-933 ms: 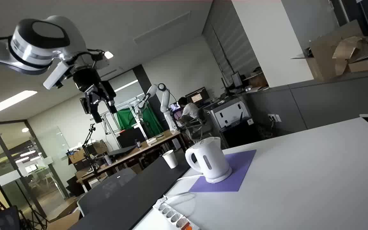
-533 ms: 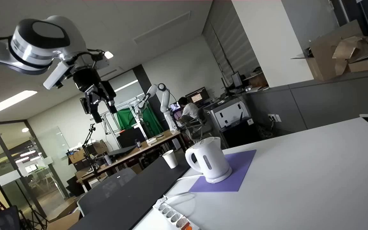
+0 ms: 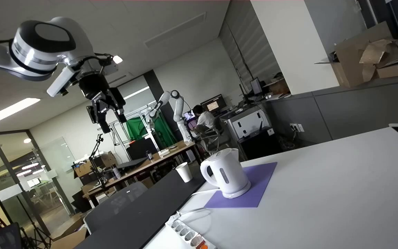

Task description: Press the button on the kettle

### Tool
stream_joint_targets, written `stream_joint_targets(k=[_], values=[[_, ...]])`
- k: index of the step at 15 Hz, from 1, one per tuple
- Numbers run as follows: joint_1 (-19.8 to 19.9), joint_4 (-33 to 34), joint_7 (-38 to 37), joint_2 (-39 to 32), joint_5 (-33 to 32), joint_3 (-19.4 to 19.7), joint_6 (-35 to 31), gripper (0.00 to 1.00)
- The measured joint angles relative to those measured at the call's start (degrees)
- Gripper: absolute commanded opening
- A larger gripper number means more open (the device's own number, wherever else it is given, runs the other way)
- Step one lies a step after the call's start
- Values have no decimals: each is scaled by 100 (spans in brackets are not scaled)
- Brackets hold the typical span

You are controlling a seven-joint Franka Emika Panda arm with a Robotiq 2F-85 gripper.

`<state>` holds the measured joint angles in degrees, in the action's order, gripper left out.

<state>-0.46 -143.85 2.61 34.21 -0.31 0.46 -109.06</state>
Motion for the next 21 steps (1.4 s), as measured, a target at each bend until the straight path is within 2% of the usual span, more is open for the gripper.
stream_joint_targets(k=[15,18,21], values=[[0,0,7,-8,0,0,-32,100],[0,1,10,-160,-58,-1,-560,100],[0,24,10,-612,-103,-2,-1499,100]])
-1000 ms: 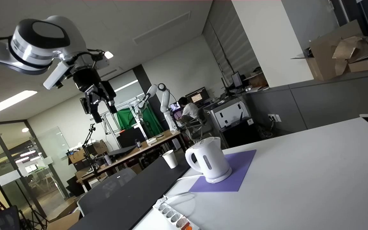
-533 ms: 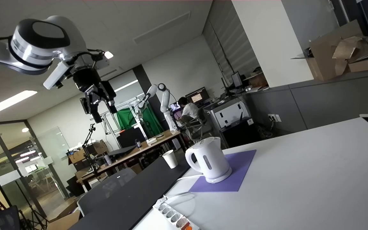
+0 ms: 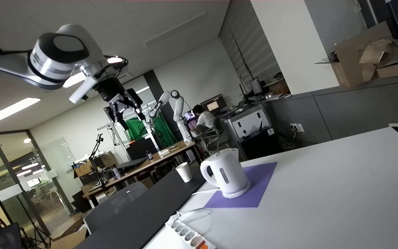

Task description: Press the button on the kettle

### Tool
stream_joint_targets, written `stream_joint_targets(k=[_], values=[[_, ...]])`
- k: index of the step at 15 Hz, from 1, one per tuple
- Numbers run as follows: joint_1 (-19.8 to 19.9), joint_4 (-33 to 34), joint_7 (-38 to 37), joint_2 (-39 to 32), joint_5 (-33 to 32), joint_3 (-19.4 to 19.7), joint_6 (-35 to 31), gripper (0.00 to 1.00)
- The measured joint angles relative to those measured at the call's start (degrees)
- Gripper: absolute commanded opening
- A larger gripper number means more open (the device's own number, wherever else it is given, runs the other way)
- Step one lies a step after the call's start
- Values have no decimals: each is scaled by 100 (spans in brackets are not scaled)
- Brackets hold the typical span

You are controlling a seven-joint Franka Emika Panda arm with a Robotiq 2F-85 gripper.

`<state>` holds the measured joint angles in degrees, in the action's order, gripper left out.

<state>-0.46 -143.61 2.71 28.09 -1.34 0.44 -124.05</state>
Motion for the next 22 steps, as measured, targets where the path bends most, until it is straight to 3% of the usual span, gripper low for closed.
stream_joint_targets(k=[2,3,5,14,16,22], values=[[1,98,-5,-461,-103,-18,-640,100],[3,186,-8,-708,-167,-36,-891,75],[7,430,-21,-1219,-329,-89,-1270,67],[-68,1766,-203,-2935,-1060,-313,-1830,5],[-119,1992,-286,-3146,-1241,-315,-1829,0],[-221,2446,-351,-3524,-1457,-300,-1727,1]])
